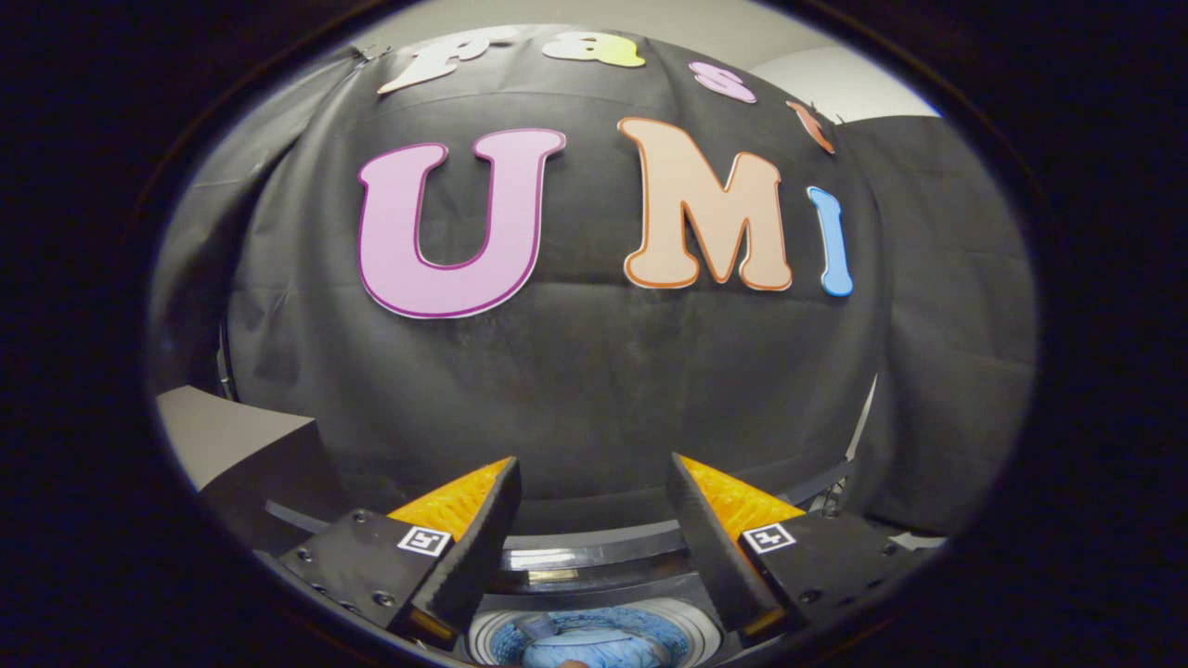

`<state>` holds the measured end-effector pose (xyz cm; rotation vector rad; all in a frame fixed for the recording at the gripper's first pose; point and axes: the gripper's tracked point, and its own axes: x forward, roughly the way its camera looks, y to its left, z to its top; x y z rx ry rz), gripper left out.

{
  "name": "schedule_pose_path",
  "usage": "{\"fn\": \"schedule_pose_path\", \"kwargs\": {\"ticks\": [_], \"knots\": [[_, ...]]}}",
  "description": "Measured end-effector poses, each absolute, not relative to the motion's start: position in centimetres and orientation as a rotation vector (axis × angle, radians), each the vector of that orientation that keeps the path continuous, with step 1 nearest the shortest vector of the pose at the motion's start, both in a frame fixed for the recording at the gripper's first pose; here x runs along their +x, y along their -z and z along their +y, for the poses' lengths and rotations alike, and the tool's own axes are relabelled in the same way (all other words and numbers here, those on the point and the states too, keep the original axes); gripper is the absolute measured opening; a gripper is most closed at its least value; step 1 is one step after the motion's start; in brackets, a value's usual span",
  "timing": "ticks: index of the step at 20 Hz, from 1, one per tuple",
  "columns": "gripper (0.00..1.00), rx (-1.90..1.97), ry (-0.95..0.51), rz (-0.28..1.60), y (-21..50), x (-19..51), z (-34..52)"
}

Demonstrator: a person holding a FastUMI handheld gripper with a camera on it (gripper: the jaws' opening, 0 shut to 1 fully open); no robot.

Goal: Put the clothes into the washing machine and then close the washing machine lid.

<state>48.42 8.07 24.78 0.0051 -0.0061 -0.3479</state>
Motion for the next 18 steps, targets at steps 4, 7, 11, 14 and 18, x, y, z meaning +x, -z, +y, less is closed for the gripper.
{"fn": "schedule_pose_path", "kwargs": {"ticks": [4, 7, 11, 14, 18], "knots": [[0.99, 0.004, 0.352, -0.015, -24.63, 48.44, 8.08], [0.99, 0.004, 0.356, -0.017, -24.58, 48.33, 8.02], [0.99, 0.007, 0.364, -0.023, -24.56, 48.33, 7.96], [0.99, 0.007, 0.37, -0.026, -24.53, 48.24, 7.93], [0.99, 0.011, 0.374, -0.03, -24.45, 48.31, 7.94]]}}
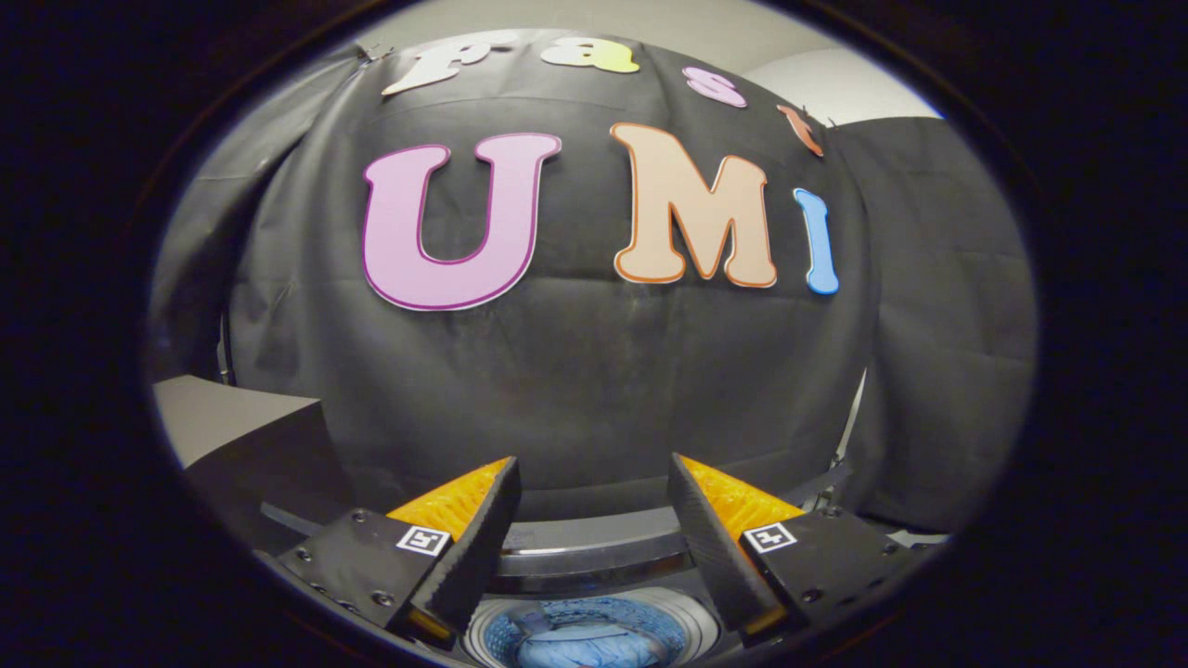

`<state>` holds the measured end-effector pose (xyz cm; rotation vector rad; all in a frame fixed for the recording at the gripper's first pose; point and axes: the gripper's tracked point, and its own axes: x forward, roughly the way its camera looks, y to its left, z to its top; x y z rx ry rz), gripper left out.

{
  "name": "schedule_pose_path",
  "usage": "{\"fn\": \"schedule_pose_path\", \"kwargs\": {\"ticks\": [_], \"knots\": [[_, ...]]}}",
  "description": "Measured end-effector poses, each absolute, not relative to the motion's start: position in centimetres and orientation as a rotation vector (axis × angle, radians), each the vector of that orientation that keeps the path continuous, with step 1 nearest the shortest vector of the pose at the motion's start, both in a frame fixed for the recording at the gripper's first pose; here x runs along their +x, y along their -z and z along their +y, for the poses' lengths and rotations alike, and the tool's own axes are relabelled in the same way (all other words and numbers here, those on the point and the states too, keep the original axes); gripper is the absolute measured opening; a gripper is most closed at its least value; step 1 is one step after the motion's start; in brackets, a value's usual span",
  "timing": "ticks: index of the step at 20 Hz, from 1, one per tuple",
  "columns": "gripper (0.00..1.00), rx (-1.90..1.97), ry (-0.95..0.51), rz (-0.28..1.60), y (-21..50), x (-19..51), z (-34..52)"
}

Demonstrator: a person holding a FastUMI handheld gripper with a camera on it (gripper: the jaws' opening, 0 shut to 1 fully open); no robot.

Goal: Put the clothes into the washing machine and then close the washing machine lid.

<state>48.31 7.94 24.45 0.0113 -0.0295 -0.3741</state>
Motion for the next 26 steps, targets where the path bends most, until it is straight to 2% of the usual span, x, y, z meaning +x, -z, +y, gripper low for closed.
{"fn": "schedule_pose_path", "kwargs": {"ticks": [5, 9, 17, 26], "knots": [[0.99, 0.038, 0.369, -0.007, -23.9, 48.5, 7.9], [0.98, 0.064, 0.314, 0.122, -19.9, 48.1, 9.5], [0.98, 0.03, 0.317, 0.15, -17.7, 47.8, 11.5], [0.98, 0.054, 0.382, 0.139, -17.0, 41.2, 12.7]]}}
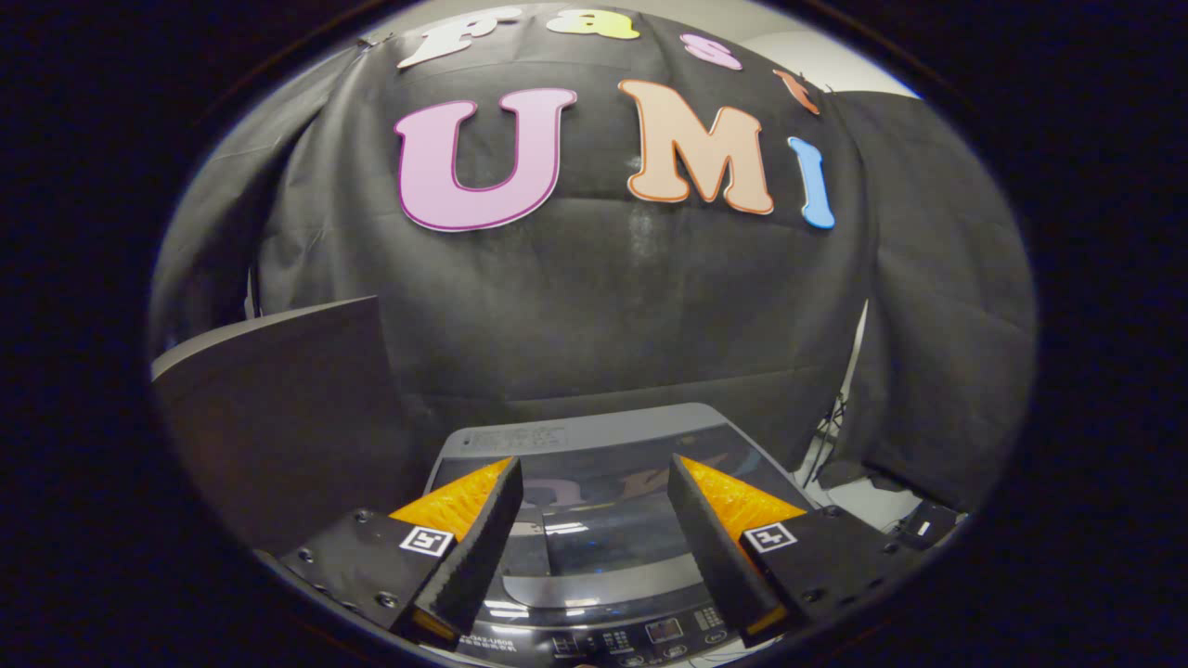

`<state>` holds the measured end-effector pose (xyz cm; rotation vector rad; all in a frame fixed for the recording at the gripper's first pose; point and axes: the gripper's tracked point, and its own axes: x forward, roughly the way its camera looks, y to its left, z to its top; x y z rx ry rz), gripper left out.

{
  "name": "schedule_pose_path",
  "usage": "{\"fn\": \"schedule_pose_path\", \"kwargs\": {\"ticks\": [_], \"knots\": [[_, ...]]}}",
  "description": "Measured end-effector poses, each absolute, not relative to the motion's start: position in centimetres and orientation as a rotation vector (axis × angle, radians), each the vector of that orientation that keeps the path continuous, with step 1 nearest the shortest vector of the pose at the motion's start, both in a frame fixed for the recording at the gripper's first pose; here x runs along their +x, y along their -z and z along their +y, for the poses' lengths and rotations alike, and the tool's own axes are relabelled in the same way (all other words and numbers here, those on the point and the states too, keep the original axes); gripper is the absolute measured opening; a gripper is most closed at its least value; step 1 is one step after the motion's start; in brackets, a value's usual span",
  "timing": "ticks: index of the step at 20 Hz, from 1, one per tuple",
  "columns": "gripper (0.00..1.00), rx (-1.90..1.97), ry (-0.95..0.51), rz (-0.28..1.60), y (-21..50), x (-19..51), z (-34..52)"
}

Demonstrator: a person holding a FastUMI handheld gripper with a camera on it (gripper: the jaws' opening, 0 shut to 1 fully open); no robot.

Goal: Put the clothes into the washing machine and then close the washing machine lid.

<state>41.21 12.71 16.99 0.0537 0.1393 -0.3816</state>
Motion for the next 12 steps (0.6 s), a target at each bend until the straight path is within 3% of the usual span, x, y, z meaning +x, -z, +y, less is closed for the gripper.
{"fn": "schedule_pose_path", "kwargs": {"ticks": [7, 12], "knots": [[0.98, 0.029, 0.393, 0.139, -15.1, 36.2, 14.3], [0.98, 0.009, 0.322, 0.124, -12.7, 32.9, 16.6]]}}
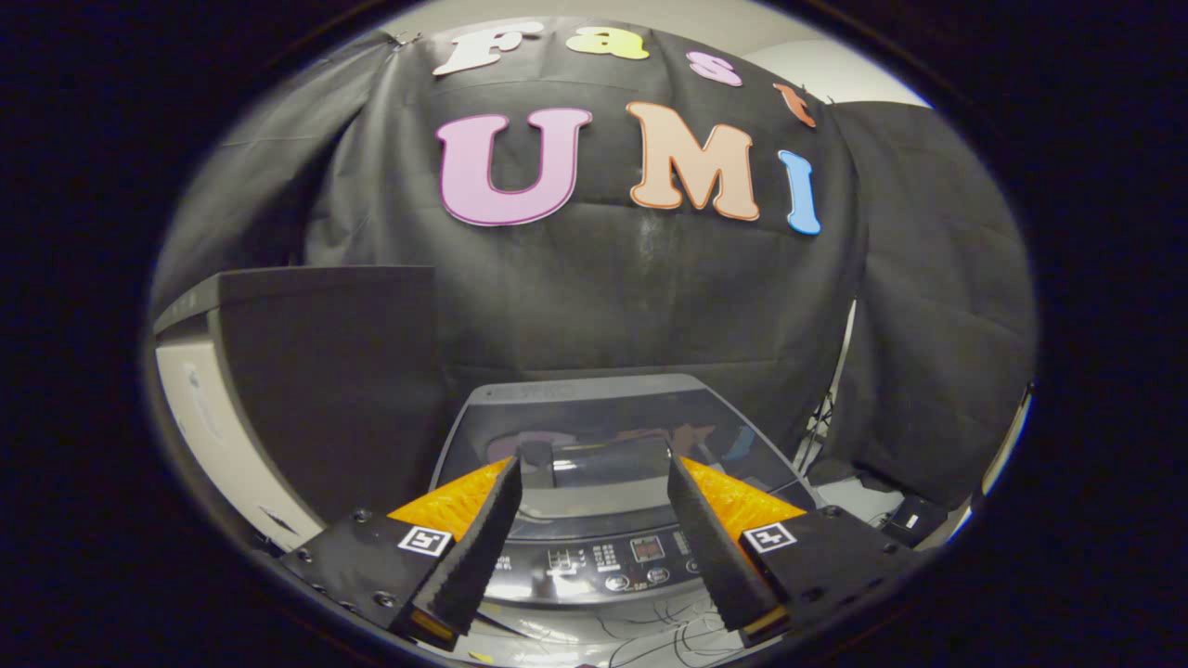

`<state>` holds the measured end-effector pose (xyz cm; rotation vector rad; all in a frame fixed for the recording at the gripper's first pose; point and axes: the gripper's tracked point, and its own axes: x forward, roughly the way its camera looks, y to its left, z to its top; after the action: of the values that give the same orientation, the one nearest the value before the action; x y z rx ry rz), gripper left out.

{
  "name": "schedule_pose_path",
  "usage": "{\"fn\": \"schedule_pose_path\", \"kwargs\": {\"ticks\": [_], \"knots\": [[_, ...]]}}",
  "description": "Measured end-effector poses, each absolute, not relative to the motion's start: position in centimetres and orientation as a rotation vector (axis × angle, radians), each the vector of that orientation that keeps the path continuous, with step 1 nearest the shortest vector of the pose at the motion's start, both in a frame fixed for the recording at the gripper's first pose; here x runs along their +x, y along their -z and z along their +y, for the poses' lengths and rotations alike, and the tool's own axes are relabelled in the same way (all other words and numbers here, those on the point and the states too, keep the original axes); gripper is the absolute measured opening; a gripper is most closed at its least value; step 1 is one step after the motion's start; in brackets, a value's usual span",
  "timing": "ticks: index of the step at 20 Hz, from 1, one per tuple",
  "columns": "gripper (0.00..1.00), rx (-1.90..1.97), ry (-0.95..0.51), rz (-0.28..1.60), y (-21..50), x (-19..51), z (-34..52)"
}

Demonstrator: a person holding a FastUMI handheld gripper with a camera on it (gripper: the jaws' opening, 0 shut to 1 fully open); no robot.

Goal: Put the clothes into the washing machine and then close the washing machine lid.

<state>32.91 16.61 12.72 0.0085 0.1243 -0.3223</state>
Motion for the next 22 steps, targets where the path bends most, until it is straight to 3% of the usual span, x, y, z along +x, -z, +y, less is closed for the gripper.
{"fn": "schedule_pose_path", "kwargs": {"ticks": [10, 22], "knots": [[0.96, 0.017, 0.276, 0.105, -7.5, 25.1, 21.0], [0.95, 0.028, 0.223, -0.135, -18.4, 21.2, 26.4]]}}
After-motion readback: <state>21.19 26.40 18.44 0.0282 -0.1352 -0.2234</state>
